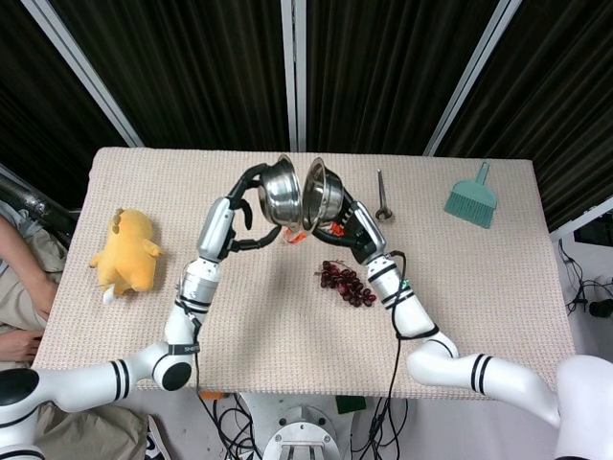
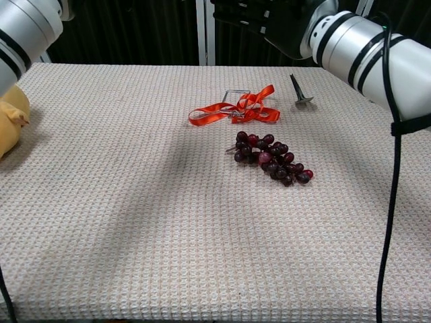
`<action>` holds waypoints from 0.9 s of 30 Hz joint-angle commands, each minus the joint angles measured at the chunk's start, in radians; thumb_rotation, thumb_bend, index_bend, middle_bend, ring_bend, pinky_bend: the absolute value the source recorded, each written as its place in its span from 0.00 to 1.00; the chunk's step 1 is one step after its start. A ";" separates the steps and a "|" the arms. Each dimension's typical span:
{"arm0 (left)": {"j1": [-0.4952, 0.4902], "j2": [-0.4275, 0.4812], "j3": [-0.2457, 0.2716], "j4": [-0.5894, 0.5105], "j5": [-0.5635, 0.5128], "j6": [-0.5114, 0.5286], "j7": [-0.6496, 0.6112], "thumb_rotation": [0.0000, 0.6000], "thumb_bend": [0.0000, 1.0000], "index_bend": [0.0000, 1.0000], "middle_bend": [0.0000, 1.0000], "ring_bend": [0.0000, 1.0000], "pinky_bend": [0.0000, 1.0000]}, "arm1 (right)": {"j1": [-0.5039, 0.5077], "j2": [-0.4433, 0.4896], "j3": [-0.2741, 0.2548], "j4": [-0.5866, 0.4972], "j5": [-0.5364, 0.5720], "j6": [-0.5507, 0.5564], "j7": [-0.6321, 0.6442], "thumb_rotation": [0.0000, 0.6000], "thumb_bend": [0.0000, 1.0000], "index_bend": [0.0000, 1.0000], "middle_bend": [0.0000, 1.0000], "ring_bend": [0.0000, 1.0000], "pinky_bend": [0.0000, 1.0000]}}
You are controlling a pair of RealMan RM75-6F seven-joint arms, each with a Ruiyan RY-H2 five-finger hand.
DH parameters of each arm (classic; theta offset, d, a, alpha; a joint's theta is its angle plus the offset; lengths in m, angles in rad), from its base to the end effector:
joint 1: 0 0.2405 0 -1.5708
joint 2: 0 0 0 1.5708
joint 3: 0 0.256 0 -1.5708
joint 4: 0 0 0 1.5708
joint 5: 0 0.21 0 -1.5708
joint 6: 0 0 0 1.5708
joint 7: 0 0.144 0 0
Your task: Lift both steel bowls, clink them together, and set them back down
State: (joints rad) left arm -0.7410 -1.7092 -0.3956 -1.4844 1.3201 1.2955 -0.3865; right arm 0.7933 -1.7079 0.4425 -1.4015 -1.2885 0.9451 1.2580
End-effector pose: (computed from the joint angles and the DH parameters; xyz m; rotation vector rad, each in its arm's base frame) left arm -0.0626 0.3533 0.0246 -1.2728 -1.3782 -1.9719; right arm -0.0555 -0.3746 -0.0129 -0.7824 2.1660 -1.8692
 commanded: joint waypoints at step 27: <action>-0.004 0.042 0.011 -0.067 0.020 -0.047 -0.040 1.00 0.35 0.71 0.61 0.41 0.72 | 0.008 0.054 -0.026 -0.027 -0.084 -0.012 0.112 1.00 0.40 0.62 0.51 0.36 0.25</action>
State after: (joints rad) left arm -0.7388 -1.6633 -0.3889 -1.5548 1.3406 1.2571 -0.4259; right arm 0.7969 -1.6505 0.4181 -1.4270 -1.3700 0.9371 1.3725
